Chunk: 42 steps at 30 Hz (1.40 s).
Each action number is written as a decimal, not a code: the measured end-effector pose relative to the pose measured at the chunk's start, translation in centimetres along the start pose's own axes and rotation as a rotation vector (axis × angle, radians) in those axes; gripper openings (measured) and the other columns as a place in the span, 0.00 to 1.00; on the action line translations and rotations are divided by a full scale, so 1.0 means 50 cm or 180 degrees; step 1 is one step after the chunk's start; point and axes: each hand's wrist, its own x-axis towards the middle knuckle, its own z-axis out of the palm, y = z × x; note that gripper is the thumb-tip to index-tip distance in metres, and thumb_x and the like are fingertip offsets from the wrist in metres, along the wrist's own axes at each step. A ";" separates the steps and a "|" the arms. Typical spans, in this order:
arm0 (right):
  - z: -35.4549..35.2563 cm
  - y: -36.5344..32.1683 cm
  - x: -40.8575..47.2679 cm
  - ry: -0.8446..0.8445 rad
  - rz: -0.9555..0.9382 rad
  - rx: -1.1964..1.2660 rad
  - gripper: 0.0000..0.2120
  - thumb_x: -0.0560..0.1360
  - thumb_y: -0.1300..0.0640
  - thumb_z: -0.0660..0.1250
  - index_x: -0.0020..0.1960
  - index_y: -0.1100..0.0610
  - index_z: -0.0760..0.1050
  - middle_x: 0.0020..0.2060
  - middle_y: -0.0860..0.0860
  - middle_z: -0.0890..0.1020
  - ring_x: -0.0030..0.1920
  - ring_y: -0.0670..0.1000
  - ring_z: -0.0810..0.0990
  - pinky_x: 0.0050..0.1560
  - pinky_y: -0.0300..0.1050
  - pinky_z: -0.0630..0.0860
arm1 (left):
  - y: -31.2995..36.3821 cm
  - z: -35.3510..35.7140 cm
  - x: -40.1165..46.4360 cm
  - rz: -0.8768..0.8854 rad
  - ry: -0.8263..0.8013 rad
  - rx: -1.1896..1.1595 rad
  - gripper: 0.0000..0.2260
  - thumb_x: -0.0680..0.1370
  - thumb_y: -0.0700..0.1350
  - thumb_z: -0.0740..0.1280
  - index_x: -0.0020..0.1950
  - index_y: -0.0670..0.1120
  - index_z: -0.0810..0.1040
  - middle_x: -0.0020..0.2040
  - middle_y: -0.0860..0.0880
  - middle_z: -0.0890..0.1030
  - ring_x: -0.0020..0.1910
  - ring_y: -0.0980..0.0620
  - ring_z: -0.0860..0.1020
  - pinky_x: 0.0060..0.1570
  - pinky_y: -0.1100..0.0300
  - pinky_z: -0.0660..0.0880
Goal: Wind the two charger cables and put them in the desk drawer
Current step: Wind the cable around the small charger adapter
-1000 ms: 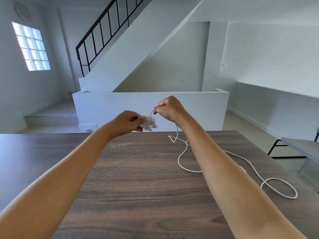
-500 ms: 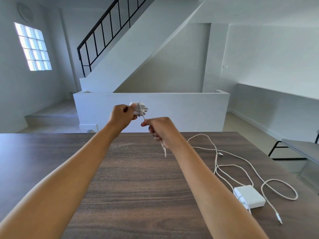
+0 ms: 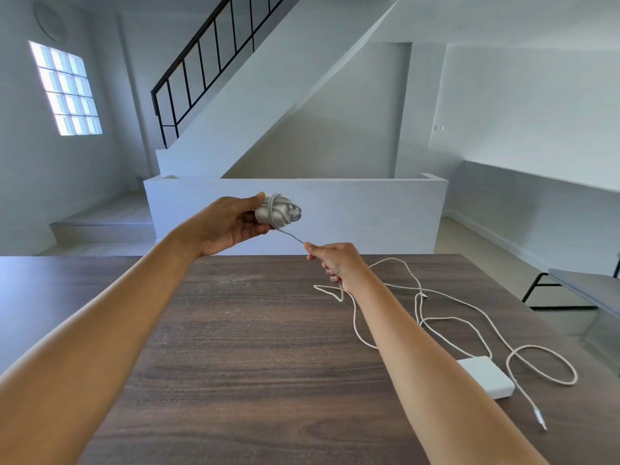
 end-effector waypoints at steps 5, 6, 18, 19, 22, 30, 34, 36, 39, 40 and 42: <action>-0.032 -0.064 0.005 0.0265 -0.0383 -0.0534 0.12 0.69 0.49 0.76 0.37 0.58 0.81 0.16 0.43 0.70 0.22 0.43 0.67 0.28 0.38 0.63 | -0.003 -0.009 -0.016 -0.0521 -0.0762 0.1174 0.20 0.70 0.51 0.67 0.50 0.35 0.80 0.40 0.44 0.84 0.36 0.55 0.81 0.38 0.67 0.79; -0.036 -0.080 0.004 0.0286 -0.0495 -0.0664 0.11 0.68 0.50 0.76 0.38 0.58 0.82 0.20 0.45 0.73 0.24 0.44 0.69 0.29 0.38 0.64 | -0.006 -0.009 -0.016 -0.0589 -0.0802 0.1427 0.19 0.72 0.50 0.66 0.50 0.35 0.80 0.40 0.45 0.84 0.36 0.55 0.80 0.38 0.67 0.78; 0.003 -0.132 -0.059 0.0207 -0.0954 -0.1054 0.09 0.73 0.57 0.69 0.39 0.60 0.84 0.28 0.49 0.78 0.27 0.44 0.70 0.29 0.37 0.66 | -0.076 -0.034 0.034 0.0154 0.0435 0.4477 0.16 0.81 0.51 0.58 0.46 0.39 0.74 0.41 0.43 0.79 0.36 0.50 0.72 0.38 0.57 0.68; 0.008 -0.131 -0.064 0.0192 -0.0945 -0.0973 0.09 0.73 0.58 0.68 0.38 0.60 0.84 0.31 0.50 0.80 0.29 0.44 0.72 0.30 0.36 0.66 | -0.084 -0.037 0.037 0.0265 0.0616 0.4453 0.13 0.81 0.50 0.58 0.46 0.41 0.72 0.43 0.43 0.78 0.37 0.50 0.72 0.37 0.57 0.67; 0.020 -0.123 -0.078 0.0038 -0.0749 -0.0613 0.11 0.73 0.59 0.67 0.33 0.58 0.81 0.28 0.48 0.76 0.28 0.45 0.70 0.30 0.38 0.65 | -0.095 -0.037 0.047 0.0582 0.1226 0.4207 0.11 0.81 0.47 0.57 0.45 0.42 0.71 0.43 0.43 0.77 0.38 0.48 0.72 0.38 0.57 0.66; 0.067 -0.033 -0.070 -0.0973 0.0215 0.0315 0.12 0.77 0.54 0.63 0.38 0.57 0.78 0.26 0.48 0.66 0.23 0.44 0.60 0.23 0.36 0.55 | -0.066 -0.028 0.074 0.0495 0.1830 0.1526 0.15 0.81 0.50 0.60 0.38 0.45 0.78 0.39 0.46 0.84 0.40 0.50 0.83 0.47 0.56 0.78; 0.072 0.013 -0.049 -0.1196 0.0385 0.0227 0.14 0.79 0.48 0.62 0.41 0.55 0.79 0.26 0.48 0.66 0.23 0.44 0.60 0.24 0.37 0.55 | -0.044 0.009 0.059 0.0368 0.1368 -0.0040 0.12 0.82 0.43 0.60 0.44 0.39 0.78 0.32 0.49 0.85 0.33 0.57 0.83 0.38 0.65 0.80; 0.063 0.026 -0.036 -0.1018 0.0406 0.0093 0.14 0.79 0.47 0.62 0.41 0.54 0.78 0.27 0.48 0.66 0.23 0.44 0.60 0.22 0.36 0.55 | -0.034 0.015 0.052 0.0258 0.1089 -0.0255 0.11 0.82 0.43 0.59 0.45 0.40 0.78 0.32 0.49 0.85 0.32 0.57 0.83 0.36 0.66 0.80; 0.039 0.037 -0.016 -0.0683 0.0380 -0.0007 0.15 0.77 0.46 0.65 0.38 0.55 0.77 0.27 0.49 0.65 0.22 0.44 0.59 0.21 0.35 0.55 | -0.026 0.018 0.041 0.0115 0.0634 -0.0106 0.11 0.81 0.44 0.60 0.47 0.39 0.78 0.34 0.48 0.84 0.31 0.57 0.82 0.37 0.66 0.80; 0.031 0.038 -0.009 -0.0601 0.0364 -0.0066 0.15 0.77 0.45 0.66 0.37 0.55 0.77 0.27 0.49 0.65 0.23 0.44 0.59 0.22 0.36 0.55 | -0.026 0.016 0.038 0.0069 0.0474 -0.0015 0.11 0.81 0.45 0.61 0.48 0.39 0.78 0.35 0.48 0.84 0.32 0.56 0.81 0.36 0.66 0.80; 0.014 0.031 0.003 -0.0472 0.0327 -0.0209 0.16 0.74 0.44 0.69 0.36 0.56 0.77 0.27 0.49 0.65 0.25 0.46 0.59 0.24 0.37 0.55 | -0.027 0.010 0.033 -0.0021 0.0140 0.0183 0.13 0.77 0.48 0.65 0.49 0.38 0.79 0.37 0.46 0.83 0.33 0.55 0.81 0.36 0.67 0.79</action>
